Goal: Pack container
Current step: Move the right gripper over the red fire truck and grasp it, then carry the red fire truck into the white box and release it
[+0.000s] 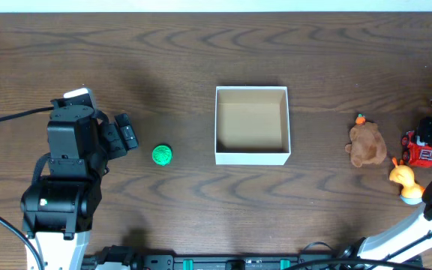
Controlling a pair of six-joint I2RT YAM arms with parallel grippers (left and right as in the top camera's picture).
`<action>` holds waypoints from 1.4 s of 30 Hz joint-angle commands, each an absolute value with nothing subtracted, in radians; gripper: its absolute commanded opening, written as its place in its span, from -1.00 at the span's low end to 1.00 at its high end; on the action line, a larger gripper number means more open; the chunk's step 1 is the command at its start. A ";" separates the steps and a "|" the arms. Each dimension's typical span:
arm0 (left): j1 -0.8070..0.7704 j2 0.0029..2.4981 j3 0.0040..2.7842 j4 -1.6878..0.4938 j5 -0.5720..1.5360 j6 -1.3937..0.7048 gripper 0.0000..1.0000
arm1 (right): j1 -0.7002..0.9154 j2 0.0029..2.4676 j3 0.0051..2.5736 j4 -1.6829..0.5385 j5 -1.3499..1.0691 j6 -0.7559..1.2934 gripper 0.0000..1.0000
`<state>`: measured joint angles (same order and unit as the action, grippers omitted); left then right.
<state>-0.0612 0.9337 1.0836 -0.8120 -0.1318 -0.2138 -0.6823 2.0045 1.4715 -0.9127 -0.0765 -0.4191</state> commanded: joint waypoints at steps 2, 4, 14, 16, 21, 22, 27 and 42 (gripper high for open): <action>-0.057 0.934 1.103 -0.814 -0.144 -0.227 0.96 | -0.666 1.980 1.491 -0.916 -0.087 -0.404 0.00; -0.057 0.934 1.103 -0.814 -0.144 -0.227 0.96 | -0.666 1.980 1.491 -0.916 -0.087 -0.404 -0.03; -0.057 0.934 1.103 -0.814 -0.144 -0.227 0.96 | -0.666 1.980 1.491 -0.920 -0.087 -0.396 -0.28; -0.057 0.934 1.103 -0.814 -0.144 -0.227 0.96 | -0.666 1.980 1.491 -0.920 -0.087 -0.396 -0.31; -0.057 0.934 1.103 -0.814 -0.144 -0.227 0.96 | -0.666 1.980 1.491 -0.923 -0.087 -0.396 -0.50; -0.057 0.934 1.103 -0.814 -0.144 -0.227 0.96 | -0.666 1.980 1.491 -0.923 -0.087 -0.393 -0.51; -0.057 0.934 1.103 -0.814 -0.144 -0.227 0.96 | -0.666 1.979 1.491 -0.923 -0.086 -0.384 -0.69; -0.057 0.934 1.103 -0.814 -0.143 -0.227 0.96 | -0.533 1.690 1.531 -0.890 -0.087 -0.143 -0.98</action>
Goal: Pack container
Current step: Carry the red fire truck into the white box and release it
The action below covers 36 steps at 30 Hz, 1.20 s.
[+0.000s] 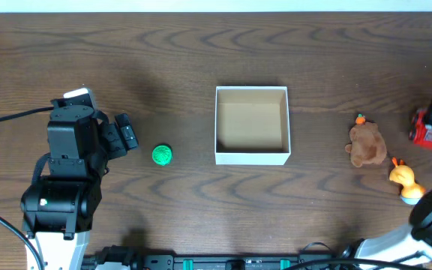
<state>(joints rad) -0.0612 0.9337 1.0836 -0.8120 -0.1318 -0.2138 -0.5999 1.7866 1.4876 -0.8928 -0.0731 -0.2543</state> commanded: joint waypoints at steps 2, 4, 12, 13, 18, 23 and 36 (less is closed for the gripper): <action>-0.057 0.934 1.103 -0.815 -0.143 -0.227 0.96 | -0.459 1.627 1.532 -0.892 -0.087 -0.102 -0.98; -0.057 0.934 1.103 -0.815 -0.143 -0.227 0.96 | -0.365 1.570 1.532 -0.893 -0.086 -0.065 -0.97; -0.057 0.935 1.103 -0.826 -0.143 -0.227 0.96 | 0.068 1.479 1.532 -0.852 -0.023 0.258 -0.98; -0.057 0.935 1.103 -0.830 -0.143 -0.227 0.96 | 0.114 1.481 1.531 -0.846 -0.013 0.290 -0.98; -0.057 0.935 1.103 -0.836 -0.143 -0.227 0.96 | 0.346 1.518 1.531 -0.813 0.105 0.416 -0.97; -0.057 0.936 1.103 -0.838 -0.143 -0.228 0.96 | 0.487 1.593 1.531 -0.849 0.199 0.563 -0.98; -0.057 0.941 1.103 -0.842 -0.143 -0.227 0.96 | 0.477 1.914 1.523 -0.895 0.219 0.656 -0.98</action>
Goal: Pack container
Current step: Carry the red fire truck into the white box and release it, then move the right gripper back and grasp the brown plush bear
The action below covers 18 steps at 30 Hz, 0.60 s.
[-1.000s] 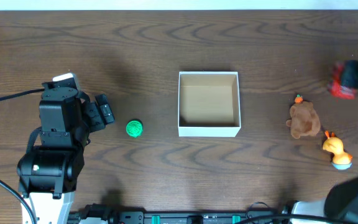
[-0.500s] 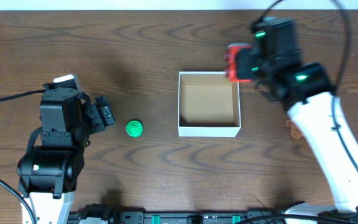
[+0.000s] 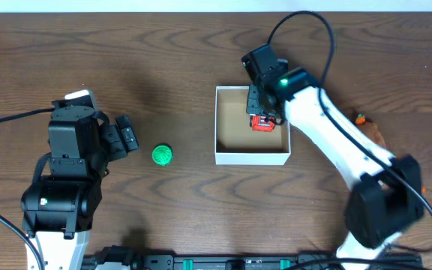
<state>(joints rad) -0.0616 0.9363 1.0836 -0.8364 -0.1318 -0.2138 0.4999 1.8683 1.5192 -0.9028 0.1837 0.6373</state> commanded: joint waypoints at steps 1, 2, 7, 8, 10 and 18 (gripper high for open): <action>-0.057 0.941 1.103 -0.845 -0.143 -0.227 0.96 | 0.470 1.935 1.523 -0.892 0.217 0.645 -0.98; -0.057 0.941 1.103 -0.847 -0.143 -0.227 0.96 | 0.467 1.950 1.523 -0.890 0.214 0.639 -0.98; -0.057 0.941 1.103 -0.859 -0.143 -0.227 0.96 | 0.459 2.000 1.523 -0.886 0.209 0.598 -0.96; -0.057 0.941 1.103 -0.860 -0.143 -0.227 0.96 | 0.459 2.003 1.523 -0.883 0.209 0.582 -0.90; -0.057 0.941 1.103 -0.860 -0.143 -0.227 0.96 | 0.459 2.003 1.523 -0.871 0.209 0.549 -0.44; -0.057 0.941 1.103 -0.860 -0.143 -0.227 0.96 | 0.459 1.989 1.566 -0.842 0.129 0.414 0.16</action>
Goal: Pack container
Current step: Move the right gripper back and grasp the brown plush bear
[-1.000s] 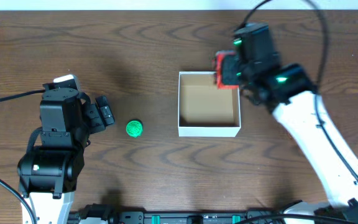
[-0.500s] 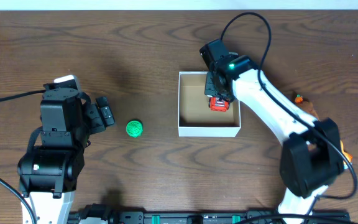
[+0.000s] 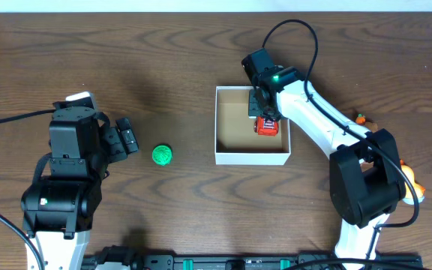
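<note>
The white open box [image 3: 251, 157] stands in the middle of the table. Inside it, by the right wall, is the red toy car [image 3: 268, 127]. My right gripper [image 3: 265, 114] reaches into the box from the far side, right over the car, and looks shut on it. A green ball [image 3: 162, 154] lies on the table left of the box. My left gripper [image 3: 128, 135] hangs a little left of the ball with its fingers together and nothing in them.
The right arm stretches from the box to the right front edge and covers the brown bear, of which only an orange bit [image 3: 360, 118] shows. Part of a yellow duck [image 3: 415, 189] peeks out behind the arm's base.
The right gripper and the red car have shifted slightly right and toward the front inside the box. The right arm's elbow now lies further left. The left arm has not moved.
The red car first stood at the far right beside the bear and duck, with my right gripper on it. It was then held clear of the table there, later inside the box, and now sits lower by the right wall.
</note>
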Controlling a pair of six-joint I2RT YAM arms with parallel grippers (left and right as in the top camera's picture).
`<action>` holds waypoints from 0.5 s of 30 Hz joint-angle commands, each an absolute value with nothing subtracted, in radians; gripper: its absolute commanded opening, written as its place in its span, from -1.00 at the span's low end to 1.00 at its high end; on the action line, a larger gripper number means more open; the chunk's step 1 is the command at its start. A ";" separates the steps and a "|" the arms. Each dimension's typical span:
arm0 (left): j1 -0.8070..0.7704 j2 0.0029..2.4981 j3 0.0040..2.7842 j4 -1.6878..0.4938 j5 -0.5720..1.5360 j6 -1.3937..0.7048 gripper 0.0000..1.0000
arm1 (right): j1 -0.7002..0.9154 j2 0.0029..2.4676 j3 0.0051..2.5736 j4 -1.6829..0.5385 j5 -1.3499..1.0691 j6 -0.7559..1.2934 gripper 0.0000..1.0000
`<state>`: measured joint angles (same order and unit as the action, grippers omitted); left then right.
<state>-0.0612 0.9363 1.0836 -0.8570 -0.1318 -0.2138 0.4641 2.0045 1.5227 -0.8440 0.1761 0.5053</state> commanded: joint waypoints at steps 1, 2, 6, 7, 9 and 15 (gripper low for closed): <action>-0.057 0.941 1.103 -0.859 -0.143 -0.227 0.96 | 0.459 1.979 1.585 -0.846 0.120 0.396 0.18; -0.057 0.941 1.103 -0.859 -0.143 -0.227 0.96 | 0.457 1.966 1.612 -0.854 0.120 0.385 0.19; -0.057 0.941 1.103 -0.859 -0.144 -0.227 0.96 | 0.421 1.881 1.736 -0.912 0.178 0.350 0.57; -0.057 0.941 1.103 -0.859 -0.143 -0.227 0.96 | 0.402 1.858 1.759 -0.929 0.203 0.350 0.64; -0.057 0.941 1.103 -0.860 -0.143 -0.227 0.96 | 0.340 1.797 1.798 -0.966 0.233 0.337 0.75; -0.057 0.941 1.103 -0.860 -0.143 -0.227 0.96 | 0.065 1.687 1.805 -1.106 0.225 0.190 0.82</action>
